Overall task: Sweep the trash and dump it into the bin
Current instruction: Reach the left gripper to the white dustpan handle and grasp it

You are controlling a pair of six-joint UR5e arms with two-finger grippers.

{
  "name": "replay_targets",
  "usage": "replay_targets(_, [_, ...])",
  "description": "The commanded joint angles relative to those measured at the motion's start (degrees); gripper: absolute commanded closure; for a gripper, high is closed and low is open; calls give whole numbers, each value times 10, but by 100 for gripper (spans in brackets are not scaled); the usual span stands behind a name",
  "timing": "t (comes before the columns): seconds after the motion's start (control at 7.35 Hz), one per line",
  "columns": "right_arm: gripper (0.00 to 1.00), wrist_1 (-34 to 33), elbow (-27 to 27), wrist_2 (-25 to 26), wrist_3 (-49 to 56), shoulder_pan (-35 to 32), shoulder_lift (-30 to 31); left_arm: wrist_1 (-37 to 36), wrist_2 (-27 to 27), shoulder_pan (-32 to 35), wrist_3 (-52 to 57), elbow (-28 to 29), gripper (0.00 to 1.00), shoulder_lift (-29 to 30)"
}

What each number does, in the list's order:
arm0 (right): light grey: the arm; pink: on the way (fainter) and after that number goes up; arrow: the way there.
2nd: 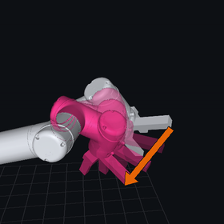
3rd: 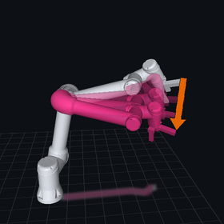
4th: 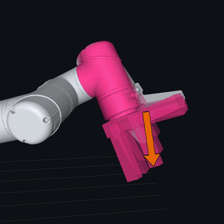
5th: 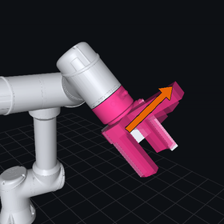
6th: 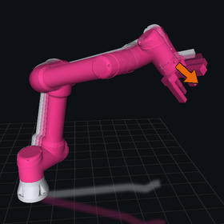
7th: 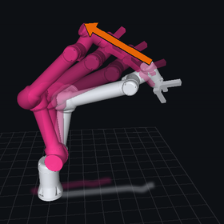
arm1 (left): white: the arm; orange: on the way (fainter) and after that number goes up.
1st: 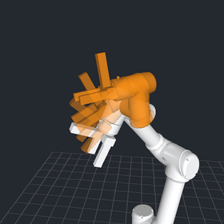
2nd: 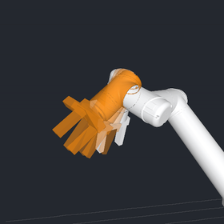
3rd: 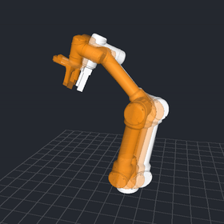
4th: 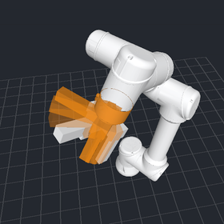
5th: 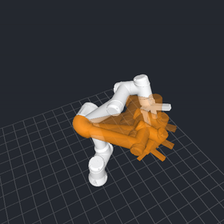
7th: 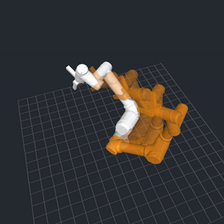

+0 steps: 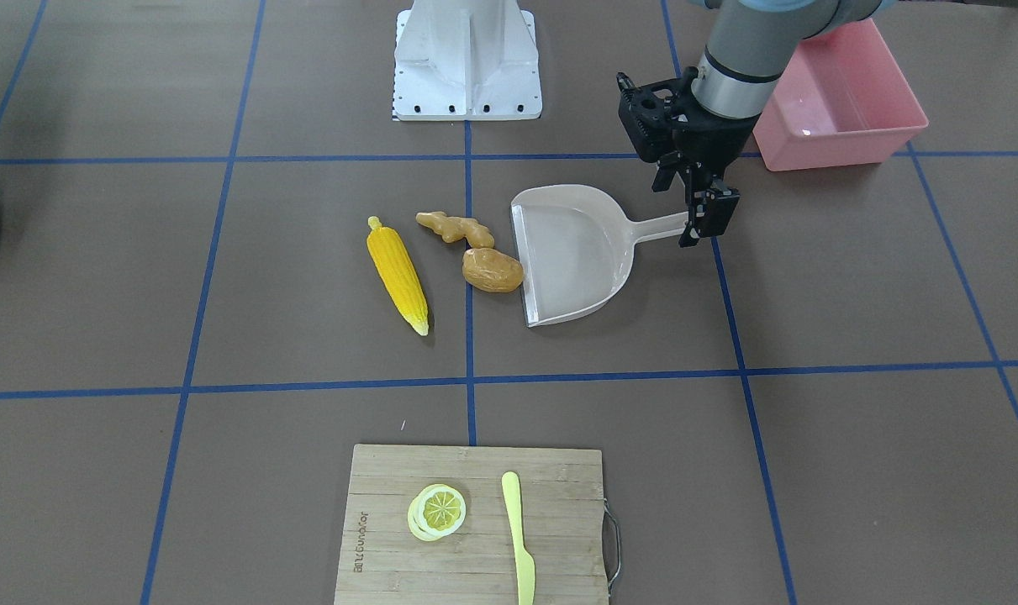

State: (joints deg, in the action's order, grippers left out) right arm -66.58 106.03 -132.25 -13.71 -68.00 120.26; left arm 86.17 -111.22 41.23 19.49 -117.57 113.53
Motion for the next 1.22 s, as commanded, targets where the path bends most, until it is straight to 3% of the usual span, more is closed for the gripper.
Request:
replay_targets(0.0, [0,62,-6,1,-2,5,15,24,6,-25,-2,6,2,-16])
replay_targets(0.27, [0,143,-13,29,-73,7,27,68,4,-33,-4,15,2,-70])
replay_targets(0.54, [0,222,-48,30,-83,11,43,237,6,-47,-57,49,2,-143])
replay_targets(0.68, [0,230,-49,24,-100,16,43,264,6,-47,-60,49,2,-168])
replay_targets(1.09, [0,230,-49,-17,-103,30,44,266,6,-52,-76,64,2,-161])
